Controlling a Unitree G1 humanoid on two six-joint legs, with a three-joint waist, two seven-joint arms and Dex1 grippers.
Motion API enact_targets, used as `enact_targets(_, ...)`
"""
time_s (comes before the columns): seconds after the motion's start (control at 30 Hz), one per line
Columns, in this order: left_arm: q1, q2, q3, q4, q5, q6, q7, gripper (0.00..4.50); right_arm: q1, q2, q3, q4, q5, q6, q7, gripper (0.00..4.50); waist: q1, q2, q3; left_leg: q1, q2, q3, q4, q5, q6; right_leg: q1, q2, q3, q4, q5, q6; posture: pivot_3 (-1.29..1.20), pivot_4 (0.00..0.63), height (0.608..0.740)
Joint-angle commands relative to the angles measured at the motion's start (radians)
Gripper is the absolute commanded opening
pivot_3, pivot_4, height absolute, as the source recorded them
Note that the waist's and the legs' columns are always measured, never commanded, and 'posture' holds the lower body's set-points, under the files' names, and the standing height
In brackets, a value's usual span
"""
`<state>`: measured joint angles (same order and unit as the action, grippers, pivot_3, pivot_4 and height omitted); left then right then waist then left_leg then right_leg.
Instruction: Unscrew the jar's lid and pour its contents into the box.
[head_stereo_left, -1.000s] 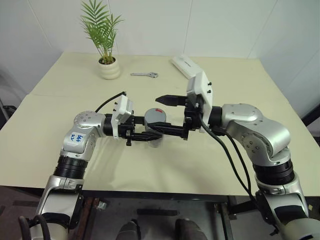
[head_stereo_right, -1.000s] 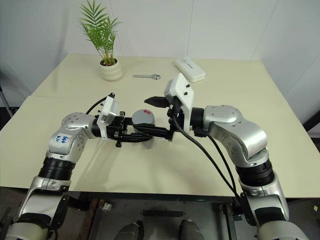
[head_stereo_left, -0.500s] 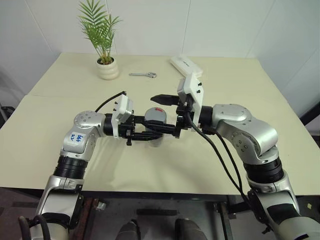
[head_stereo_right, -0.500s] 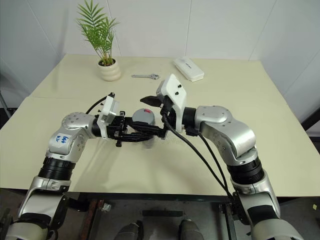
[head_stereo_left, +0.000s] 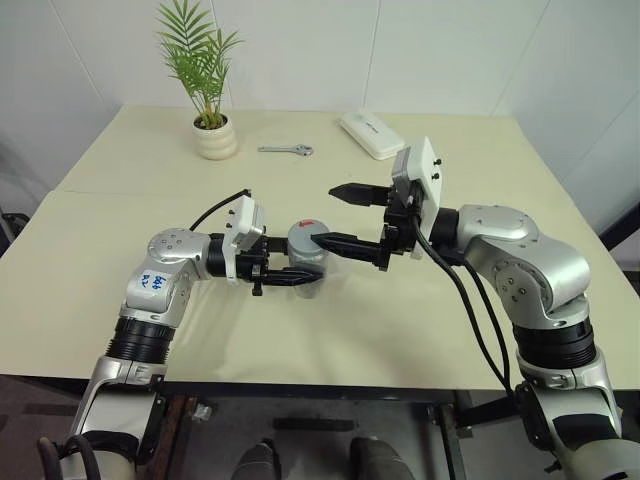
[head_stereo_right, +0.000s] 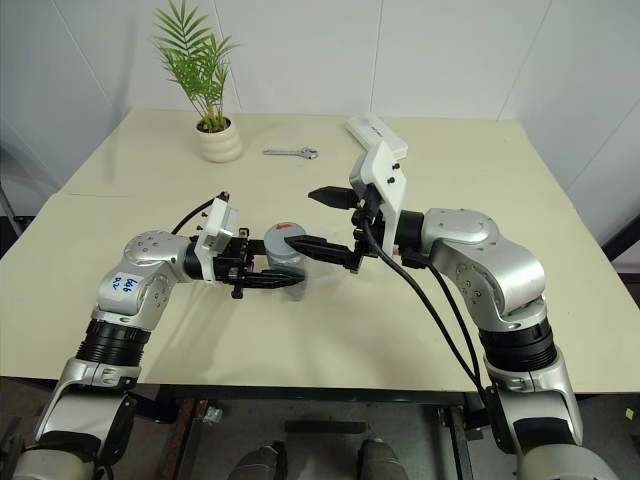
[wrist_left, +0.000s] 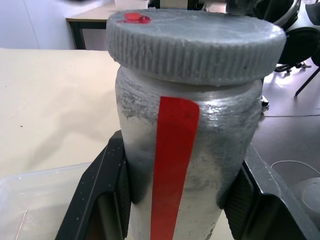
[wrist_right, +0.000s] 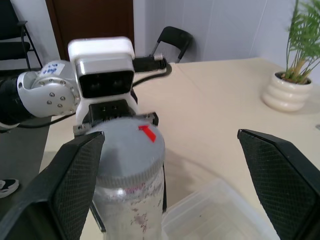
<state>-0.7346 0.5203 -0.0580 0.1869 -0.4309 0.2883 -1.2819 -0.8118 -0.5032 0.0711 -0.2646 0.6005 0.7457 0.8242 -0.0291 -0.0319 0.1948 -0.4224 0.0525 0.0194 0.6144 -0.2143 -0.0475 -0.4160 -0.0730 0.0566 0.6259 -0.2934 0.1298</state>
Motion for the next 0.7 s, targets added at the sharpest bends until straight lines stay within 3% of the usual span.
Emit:
enact_targets(0.03,-0.004,0.009,0.014,-0.045,-0.012,-0.005,-0.003,1.94,-0.001,-0.009,-0.023,-0.020,0.014,-0.006,0.009,4.49,0.000,0.000,0.000,0.000,0.000,0.000,0.000,0.000,0.000,0.000,0.000,0.000,0.000,0.000,0.000,0.00,0.150,0.740)
enact_targets(0.33,-0.008,0.011,0.014,-0.040,-0.010,-0.005,-0.004,1.94,-0.046,0.063,-0.021,-0.065,0.118,0.059,-0.015,4.49,0.000,0.000,0.000,0.000,0.000,0.000,0.000,0.000,0.000,0.000,0.000,0.000,0.000,0.000,0.000,0.00,0.150,0.740)
enact_targets(0.5,-0.013,0.005,0.007,-0.038,-0.009,-0.003,-0.006,1.94,-0.074,0.111,0.073,-0.007,0.016,0.020,-0.043,4.49,-0.002,0.000,0.000,0.000,0.000,0.000,0.000,0.000,0.000,0.000,0.000,0.000,0.000,0.000,0.000,0.00,0.150,0.740)
enact_targets(0.7,-0.013,0.004,0.009,-0.036,-0.010,-0.003,-0.005,1.94,-0.083,0.124,0.078,0.013,-0.014,-0.002,-0.032,4.49,0.001,0.000,0.000,0.000,0.000,0.000,0.000,0.000,0.000,0.000,0.000,0.000,0.000,0.000,0.000,0.00,0.150,0.740)
